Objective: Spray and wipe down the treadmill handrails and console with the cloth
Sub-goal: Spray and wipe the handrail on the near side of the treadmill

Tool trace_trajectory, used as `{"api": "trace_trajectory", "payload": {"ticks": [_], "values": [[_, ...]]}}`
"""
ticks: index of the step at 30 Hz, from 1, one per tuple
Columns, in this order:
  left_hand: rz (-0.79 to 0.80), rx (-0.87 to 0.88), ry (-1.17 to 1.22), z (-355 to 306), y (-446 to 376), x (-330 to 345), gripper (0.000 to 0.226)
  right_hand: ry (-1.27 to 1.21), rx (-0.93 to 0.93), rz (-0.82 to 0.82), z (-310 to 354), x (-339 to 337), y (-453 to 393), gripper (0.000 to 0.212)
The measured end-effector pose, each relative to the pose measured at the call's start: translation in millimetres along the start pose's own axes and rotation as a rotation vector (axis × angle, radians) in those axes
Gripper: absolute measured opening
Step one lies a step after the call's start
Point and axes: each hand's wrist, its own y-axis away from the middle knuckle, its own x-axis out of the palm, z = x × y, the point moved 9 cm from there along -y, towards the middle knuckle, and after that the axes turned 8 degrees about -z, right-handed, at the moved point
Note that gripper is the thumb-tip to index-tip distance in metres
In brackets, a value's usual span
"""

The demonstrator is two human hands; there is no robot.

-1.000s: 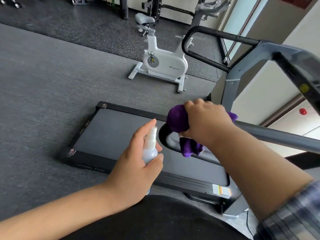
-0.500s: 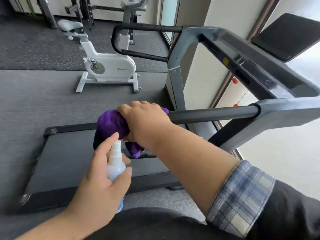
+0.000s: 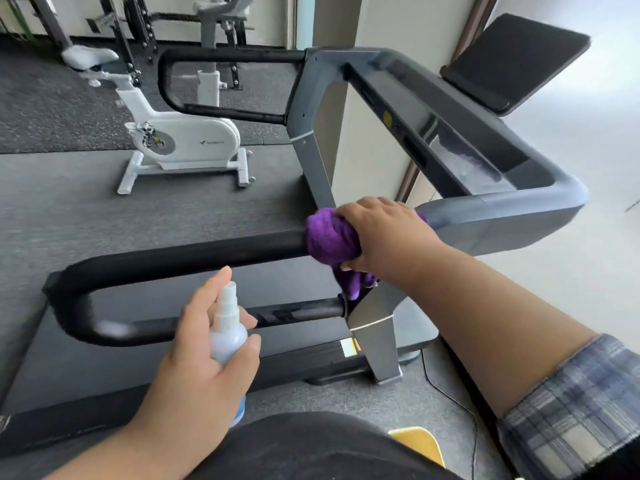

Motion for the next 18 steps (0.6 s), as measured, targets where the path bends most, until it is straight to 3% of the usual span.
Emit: {"api": "trace_trajectory", "payload": {"ticks": [3, 11, 16, 18], "values": [[-0.024, -0.004, -0.029, -8.2, 4.3, 23.2, 0.092, 0.014, -0.030, -0.053, -12.5, 1.5, 6.7, 0.078], [-0.118, -0.105, -0.093, -14.9, 22.8, 61.0, 0.092, 0.063, -0.158, -0.271, 30.2, 7.0, 2.1, 0.066], [-0.098, -0.103, -0.137, -25.2, 28.7, 91.3, 0.092, 0.065, -0.258, -0.288, 35.0, 9.1, 2.1, 0.075], [-0.099, -0.094, -0.144, -27.3, 27.7, 95.9, 0.091, 0.031, -0.279, -0.222, 18.7, 9.4, 4.6, 0.080]]}}
